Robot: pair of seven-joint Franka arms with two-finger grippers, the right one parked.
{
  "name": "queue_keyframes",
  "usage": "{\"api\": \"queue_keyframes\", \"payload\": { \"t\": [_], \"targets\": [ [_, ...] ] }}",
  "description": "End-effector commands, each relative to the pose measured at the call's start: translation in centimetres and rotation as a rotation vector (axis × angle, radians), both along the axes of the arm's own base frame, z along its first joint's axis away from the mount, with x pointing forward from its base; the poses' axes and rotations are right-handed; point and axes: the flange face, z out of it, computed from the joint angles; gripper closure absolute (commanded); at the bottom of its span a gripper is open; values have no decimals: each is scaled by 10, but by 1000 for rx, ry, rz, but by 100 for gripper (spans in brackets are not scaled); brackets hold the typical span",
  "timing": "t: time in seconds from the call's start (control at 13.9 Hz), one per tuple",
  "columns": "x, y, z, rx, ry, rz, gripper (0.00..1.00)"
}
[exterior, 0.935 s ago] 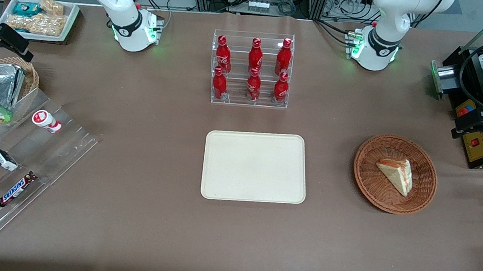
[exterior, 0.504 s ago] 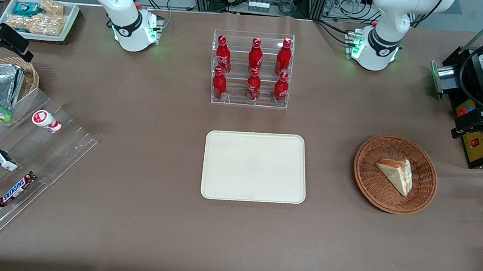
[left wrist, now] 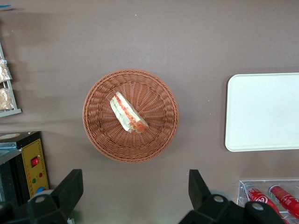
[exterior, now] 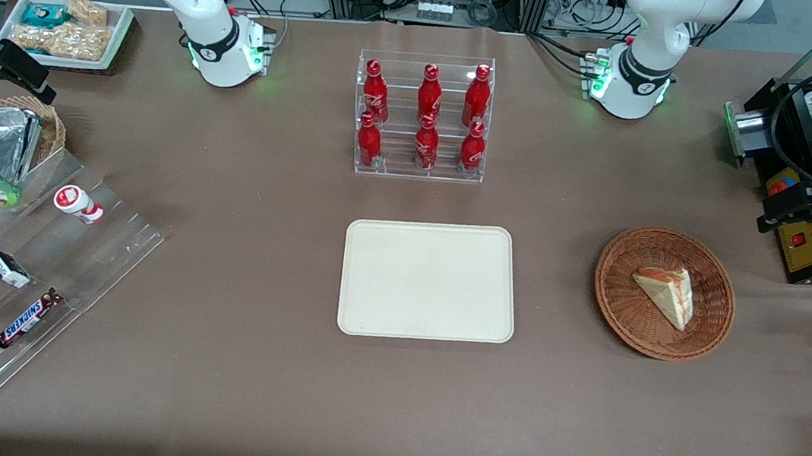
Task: Place sandwich from basket to tray
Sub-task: 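Lower the left gripper over the wrapped sandwich in the wicker basket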
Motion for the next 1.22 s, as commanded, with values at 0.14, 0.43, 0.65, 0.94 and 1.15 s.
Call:
{"api": "queue_keyframes", "payload": {
  "t": [0.14,0.43,0.65,0.94,1.15],
  "targets": [
    [21,-2,-44,17,49,9,0],
    [19,7,-111,29,106,25,0],
    [12,31,-171,25,117,68,0],
    [-4,37,-250,31,56,166,0],
    [-14,34,-277,37,36,325,0]
  ]
}}
